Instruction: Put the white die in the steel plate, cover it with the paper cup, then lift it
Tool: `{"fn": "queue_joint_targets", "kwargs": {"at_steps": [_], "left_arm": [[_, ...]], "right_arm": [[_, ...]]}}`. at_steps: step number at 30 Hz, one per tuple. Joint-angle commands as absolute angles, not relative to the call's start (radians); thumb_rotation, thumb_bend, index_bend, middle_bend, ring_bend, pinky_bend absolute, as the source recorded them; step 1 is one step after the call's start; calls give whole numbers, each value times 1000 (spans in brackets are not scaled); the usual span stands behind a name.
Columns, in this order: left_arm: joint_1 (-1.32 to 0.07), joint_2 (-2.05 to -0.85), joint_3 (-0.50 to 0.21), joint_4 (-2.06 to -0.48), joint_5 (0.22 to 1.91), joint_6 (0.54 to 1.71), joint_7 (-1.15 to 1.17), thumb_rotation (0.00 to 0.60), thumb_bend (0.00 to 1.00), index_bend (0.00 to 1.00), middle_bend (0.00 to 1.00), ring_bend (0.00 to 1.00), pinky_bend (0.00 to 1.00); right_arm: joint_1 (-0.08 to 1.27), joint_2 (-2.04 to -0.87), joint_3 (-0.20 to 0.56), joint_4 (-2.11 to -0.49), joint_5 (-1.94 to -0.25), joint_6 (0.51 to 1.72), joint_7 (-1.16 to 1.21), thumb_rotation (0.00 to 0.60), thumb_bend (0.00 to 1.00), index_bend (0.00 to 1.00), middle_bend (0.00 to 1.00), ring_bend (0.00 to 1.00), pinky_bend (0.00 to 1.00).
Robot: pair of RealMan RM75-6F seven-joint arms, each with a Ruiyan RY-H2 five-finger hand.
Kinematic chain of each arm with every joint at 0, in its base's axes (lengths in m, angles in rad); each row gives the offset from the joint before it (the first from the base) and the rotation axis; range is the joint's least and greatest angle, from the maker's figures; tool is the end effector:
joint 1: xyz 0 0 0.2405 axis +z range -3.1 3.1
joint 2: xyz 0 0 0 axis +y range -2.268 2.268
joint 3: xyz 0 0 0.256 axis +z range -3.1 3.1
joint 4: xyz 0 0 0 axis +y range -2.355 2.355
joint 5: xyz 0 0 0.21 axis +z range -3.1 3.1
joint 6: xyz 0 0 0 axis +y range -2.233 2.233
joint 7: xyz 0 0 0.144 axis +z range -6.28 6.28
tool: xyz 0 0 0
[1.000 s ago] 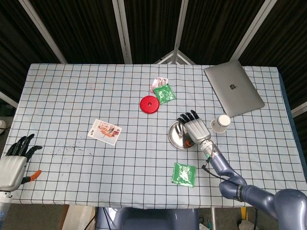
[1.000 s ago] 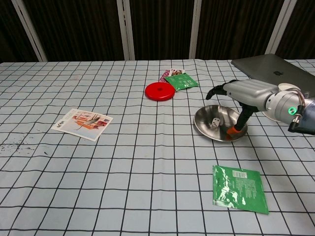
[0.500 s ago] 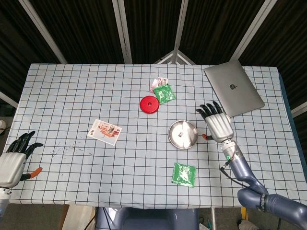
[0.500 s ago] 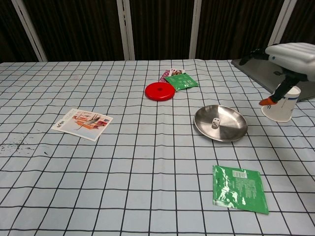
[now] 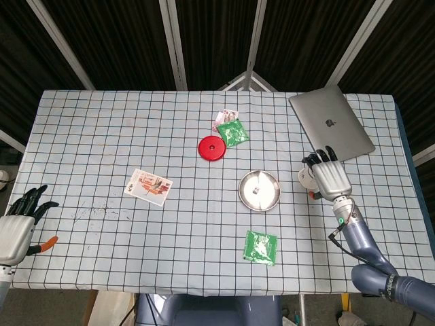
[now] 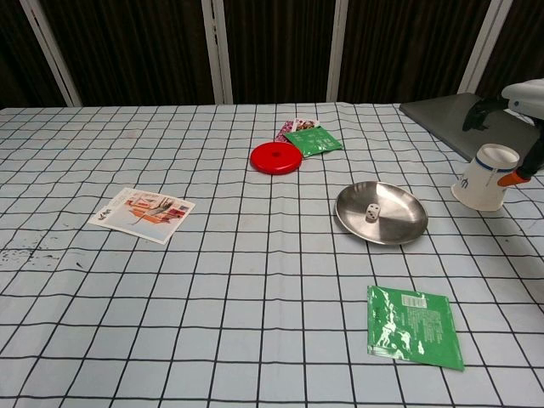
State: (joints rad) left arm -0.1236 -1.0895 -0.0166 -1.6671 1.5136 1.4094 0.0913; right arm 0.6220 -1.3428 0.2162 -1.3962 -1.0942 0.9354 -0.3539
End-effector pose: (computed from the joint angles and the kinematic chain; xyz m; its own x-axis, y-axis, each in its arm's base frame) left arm -0.3005 0.1842 0.1481 0.4611 0.0924 0.8825 0.8872 -0.0677 -0.4565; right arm -0.2374 -0.3683 0.0753 0.5825 -0.1741 0.7940 -0.8120 -0.1695 0.5585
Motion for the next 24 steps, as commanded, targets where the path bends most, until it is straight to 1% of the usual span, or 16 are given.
{"fn": "queue_joint_targets", "kwargs": {"at_steps": [1, 13, 24], "left_arm": [[-125, -1091, -17, -1668, 1509, 1406, 97, 600, 275, 261, 0, 0, 128], [-128, -1097, -23, -1670, 1481, 1399, 125, 600, 275, 261, 0, 0, 128], [-134, -1109, -21, -1678, 1468, 1388, 168, 600, 275, 261, 0, 0, 128]], "right_arm": [[641, -1357, 222, -1370, -1082, 915, -350, 600, 147, 285, 269, 138, 0], [705, -1417, 225, -1221, -1040, 837, -348, 600, 147, 318, 307, 143, 0], [713, -1403, 202, -1163, -1042, 803, -338, 600, 183, 356, 346, 147, 0]]}}
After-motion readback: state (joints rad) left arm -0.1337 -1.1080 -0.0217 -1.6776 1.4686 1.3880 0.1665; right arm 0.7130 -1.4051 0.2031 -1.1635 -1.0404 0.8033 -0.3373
